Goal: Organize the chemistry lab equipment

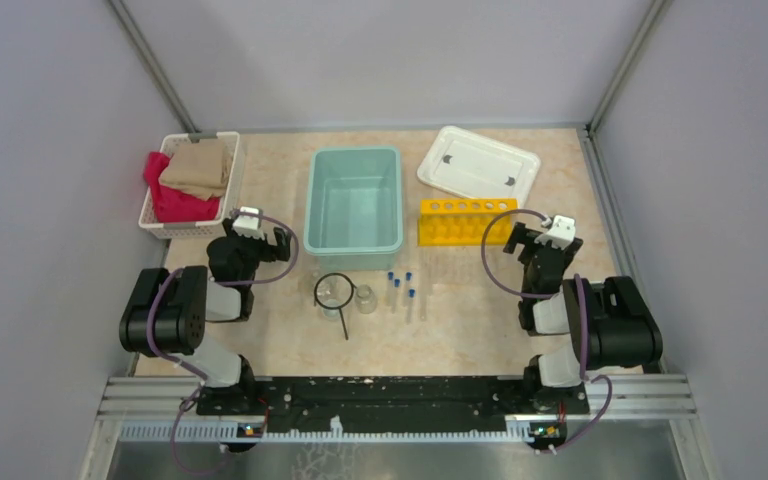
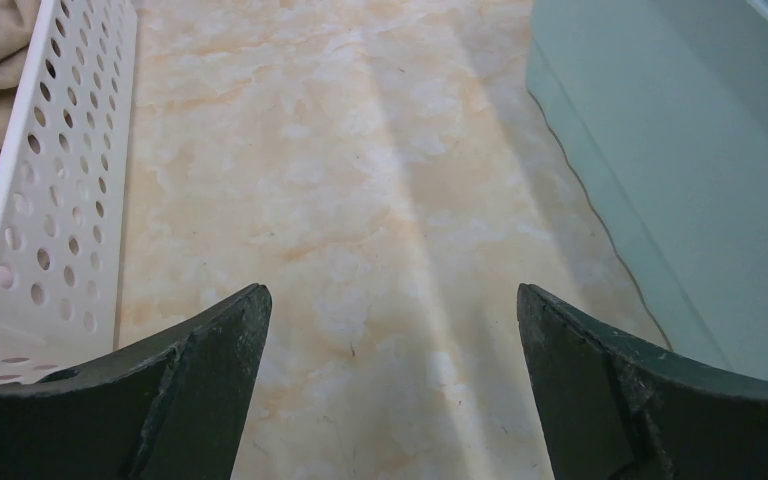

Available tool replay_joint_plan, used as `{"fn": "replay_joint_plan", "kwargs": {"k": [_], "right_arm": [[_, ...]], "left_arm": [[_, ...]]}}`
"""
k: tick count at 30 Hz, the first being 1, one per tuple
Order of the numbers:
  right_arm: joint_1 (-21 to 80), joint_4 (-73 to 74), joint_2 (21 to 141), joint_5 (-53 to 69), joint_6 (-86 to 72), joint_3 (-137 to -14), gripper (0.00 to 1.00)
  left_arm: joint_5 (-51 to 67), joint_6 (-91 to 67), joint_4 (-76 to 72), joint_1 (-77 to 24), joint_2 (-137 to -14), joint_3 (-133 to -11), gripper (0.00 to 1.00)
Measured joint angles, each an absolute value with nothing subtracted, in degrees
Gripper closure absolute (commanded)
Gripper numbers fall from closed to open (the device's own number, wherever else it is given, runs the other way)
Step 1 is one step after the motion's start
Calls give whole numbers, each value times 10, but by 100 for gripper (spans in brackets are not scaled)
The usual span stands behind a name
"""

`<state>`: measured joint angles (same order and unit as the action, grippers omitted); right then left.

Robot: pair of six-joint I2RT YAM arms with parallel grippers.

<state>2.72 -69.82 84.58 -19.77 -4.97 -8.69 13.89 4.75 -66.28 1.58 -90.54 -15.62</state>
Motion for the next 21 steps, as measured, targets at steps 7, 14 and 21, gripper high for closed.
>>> {"fn": "replay_joint_plan", "kwargs": {"k": [7,14,21], "right_arm": [[27,-691,837,-198,-50,-87,1],[36,-578,718,-236,-59,-99,1],[51,-261,541,-270,-108,-200,1]], "left_arm": [[139,48,-663,16,-905,-156,1],[138,45,-518,16,-849,-228,1],[169,62,-259,18,-767,-382,1]]}}
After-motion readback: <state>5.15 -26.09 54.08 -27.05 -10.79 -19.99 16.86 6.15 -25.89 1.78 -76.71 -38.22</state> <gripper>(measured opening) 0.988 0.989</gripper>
